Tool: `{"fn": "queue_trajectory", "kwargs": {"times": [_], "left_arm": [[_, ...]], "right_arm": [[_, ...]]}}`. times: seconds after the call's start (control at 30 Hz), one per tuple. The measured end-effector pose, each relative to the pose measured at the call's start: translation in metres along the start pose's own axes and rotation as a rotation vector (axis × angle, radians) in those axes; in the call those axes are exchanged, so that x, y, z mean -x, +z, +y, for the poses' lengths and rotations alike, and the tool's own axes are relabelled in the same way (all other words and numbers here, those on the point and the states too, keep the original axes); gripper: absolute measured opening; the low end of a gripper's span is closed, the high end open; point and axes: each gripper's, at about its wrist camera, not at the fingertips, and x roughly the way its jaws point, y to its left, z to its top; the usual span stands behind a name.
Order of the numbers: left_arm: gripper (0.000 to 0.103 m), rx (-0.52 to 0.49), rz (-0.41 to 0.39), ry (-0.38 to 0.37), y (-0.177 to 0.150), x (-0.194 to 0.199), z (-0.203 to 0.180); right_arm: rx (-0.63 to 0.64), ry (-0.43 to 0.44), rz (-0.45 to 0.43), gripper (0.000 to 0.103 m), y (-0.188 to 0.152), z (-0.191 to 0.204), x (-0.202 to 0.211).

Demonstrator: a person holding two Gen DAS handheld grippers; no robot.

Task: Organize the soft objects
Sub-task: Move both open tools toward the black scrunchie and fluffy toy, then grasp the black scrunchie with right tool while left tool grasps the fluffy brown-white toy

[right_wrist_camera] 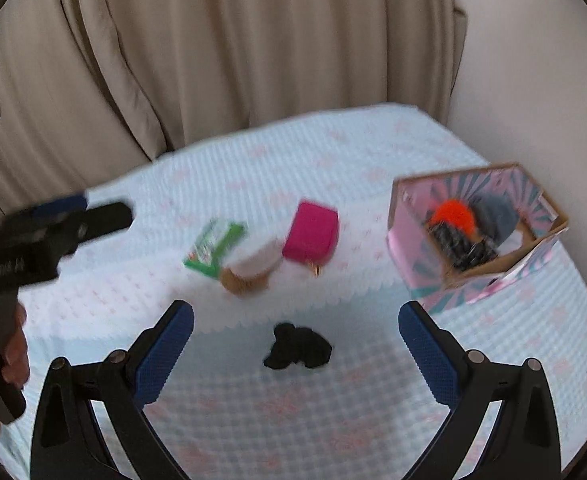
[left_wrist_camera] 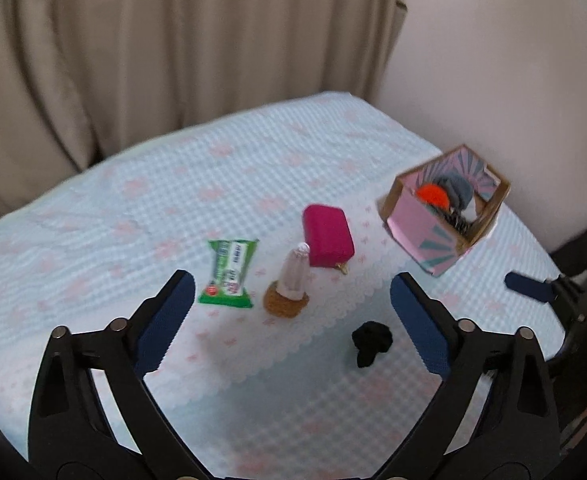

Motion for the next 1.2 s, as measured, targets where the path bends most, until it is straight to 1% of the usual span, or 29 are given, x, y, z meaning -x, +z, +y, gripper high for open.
{"fn": "queue_trajectory", "kwargs": {"times": [0.03, 0.17, 0.23, 0.3, 0.33, 0.37, 0.5, 0.53, 0.57, 0.6, 0.67, 0.7, 0.73, 0.77, 0.83, 0.93, 0.97, 1.0, 1.03, 1.1, 1.2], "left_arm": [[0.095, -0.005, 0.006, -0.009, -0.003, -0.016, 0.0], [0.091, -0.028, 0.037, -0.031, -0.016, -0.075, -0.002], [0.087, -0.038, 0.054, -0.037, -0.022, -0.105, -0.003], [0.086, -0.048, 0.064, -0.03, -0.028, -0.131, -0.004], [0.086, -0.051, 0.072, -0.03, -0.03, -0.146, -0.004], [0.086, -0.05, 0.079, -0.03, -0.031, -0.153, -0.003], [0.08, -0.045, 0.115, -0.031, -0.04, -0.188, 0.0], [0.08, -0.048, 0.121, -0.026, -0.042, -0.193, 0.0], [0.08, -0.05, 0.125, -0.021, -0.043, -0.197, 0.0], [0.079, -0.049, 0.13, -0.019, -0.046, -0.202, 0.001], [0.075, -0.046, 0.137, -0.019, -0.05, -0.207, 0.002], [0.069, -0.043, 0.146, -0.019, -0.052, -0.21, 0.003], [0.064, -0.041, 0.157, -0.016, -0.054, -0.213, 0.004], [0.062, -0.042, 0.163, -0.011, -0.055, -0.214, 0.004], [0.049, -0.05, 0.172, 0.002, -0.057, -0.217, 0.006], [0.043, -0.048, 0.172, -0.006, -0.058, -0.216, 0.009], [0.042, -0.05, 0.168, -0.007, -0.058, -0.216, 0.01], [0.041, -0.053, 0.168, -0.004, -0.059, -0.215, 0.009], [0.041, -0.057, 0.168, -0.001, -0.059, -0.214, 0.008], [0.039, -0.063, 0.166, 0.007, -0.058, -0.212, 0.006], [0.039, -0.047, 0.157, 0.002, -0.055, -0.204, 0.005]], "right_arm": [[0.004, -0.004, 0.018, 0.102, -0.007, 0.0, -0.017], [-0.005, -0.008, 0.064, 0.101, -0.027, -0.002, -0.063], [-0.019, -0.006, 0.085, 0.099, -0.036, -0.003, -0.085], [-0.026, -0.01, 0.102, 0.09, -0.042, -0.002, -0.107], [-0.027, -0.012, 0.107, 0.089, -0.045, -0.002, -0.117], [-0.029, -0.012, 0.112, 0.087, -0.047, -0.002, -0.125], [-0.027, -0.032, 0.127, 0.086, -0.053, -0.001, -0.149], [-0.027, -0.037, 0.134, 0.086, -0.055, -0.003, -0.155], [-0.028, -0.037, 0.143, 0.08, -0.057, -0.003, -0.16], [-0.029, -0.036, 0.151, 0.071, -0.057, -0.004, -0.163], [-0.033, -0.034, 0.178, 0.063, -0.06, -0.005, -0.173], [-0.033, -0.037, 0.187, 0.06, -0.062, -0.006, -0.176], [-0.028, -0.04, 0.193, 0.059, -0.063, -0.005, -0.179], [-0.02, -0.045, 0.194, 0.057, -0.064, -0.005, -0.181], [0.005, -0.052, 0.193, 0.053, -0.064, -0.002, -0.18], [0.02, -0.052, 0.202, 0.044, -0.063, 0.0, -0.182], [0.015, -0.05, 0.203, 0.037, -0.062, -0.001, -0.181], [0.011, -0.047, 0.203, 0.033, -0.061, -0.002, -0.181], [0.005, -0.042, 0.204, 0.032, -0.06, -0.003, -0.181], [0.0, -0.033, 0.205, 0.027, -0.058, -0.003, -0.181], [0.001, -0.026, 0.202, 0.024, -0.055, -0.004, -0.177]]}}
